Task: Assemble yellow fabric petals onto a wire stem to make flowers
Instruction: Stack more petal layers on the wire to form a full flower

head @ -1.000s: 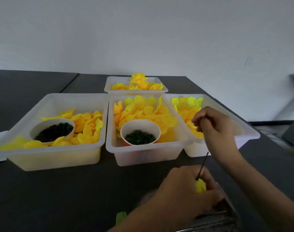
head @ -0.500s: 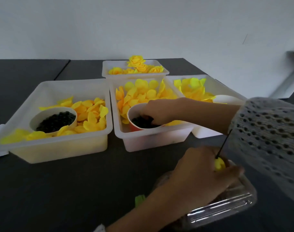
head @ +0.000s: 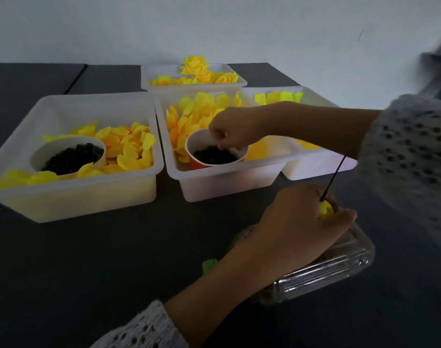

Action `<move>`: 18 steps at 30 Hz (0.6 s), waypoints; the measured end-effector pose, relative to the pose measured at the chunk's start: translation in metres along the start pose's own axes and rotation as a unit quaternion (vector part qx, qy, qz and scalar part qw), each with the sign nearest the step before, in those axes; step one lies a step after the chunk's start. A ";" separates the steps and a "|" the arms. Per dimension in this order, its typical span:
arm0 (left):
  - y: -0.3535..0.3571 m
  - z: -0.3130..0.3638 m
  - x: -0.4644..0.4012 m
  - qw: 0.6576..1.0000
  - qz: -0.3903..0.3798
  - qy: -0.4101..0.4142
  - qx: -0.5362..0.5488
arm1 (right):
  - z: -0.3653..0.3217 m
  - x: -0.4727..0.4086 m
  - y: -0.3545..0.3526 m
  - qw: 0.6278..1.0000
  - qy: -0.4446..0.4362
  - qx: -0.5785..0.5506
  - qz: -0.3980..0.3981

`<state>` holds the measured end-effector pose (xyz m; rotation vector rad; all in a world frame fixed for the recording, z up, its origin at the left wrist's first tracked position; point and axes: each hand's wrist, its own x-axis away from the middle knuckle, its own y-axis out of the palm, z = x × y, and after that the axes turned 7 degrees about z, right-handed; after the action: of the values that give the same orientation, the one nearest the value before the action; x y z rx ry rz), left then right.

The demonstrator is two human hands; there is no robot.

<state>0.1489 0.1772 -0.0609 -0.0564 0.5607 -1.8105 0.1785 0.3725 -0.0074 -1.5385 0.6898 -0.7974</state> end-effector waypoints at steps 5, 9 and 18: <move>0.001 0.000 -0.002 1.000 -0.006 -0.013 0.001 | 0.000 0.068 -0.044 0.983 0.028 -0.159 0.088; 0.000 0.000 -0.002 1.000 -0.006 -0.011 0.004 | 0.004 0.140 -0.066 0.920 0.012 -0.385 0.074; -0.001 0.008 -0.001 1.000 -0.003 -0.022 0.017 | -0.001 0.226 -0.050 0.776 0.092 -0.624 -0.017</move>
<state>0.1506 0.1756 -0.0532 -0.0750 0.4976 -1.8209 0.3095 0.1965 0.0651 -2.6729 1.5185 -0.4733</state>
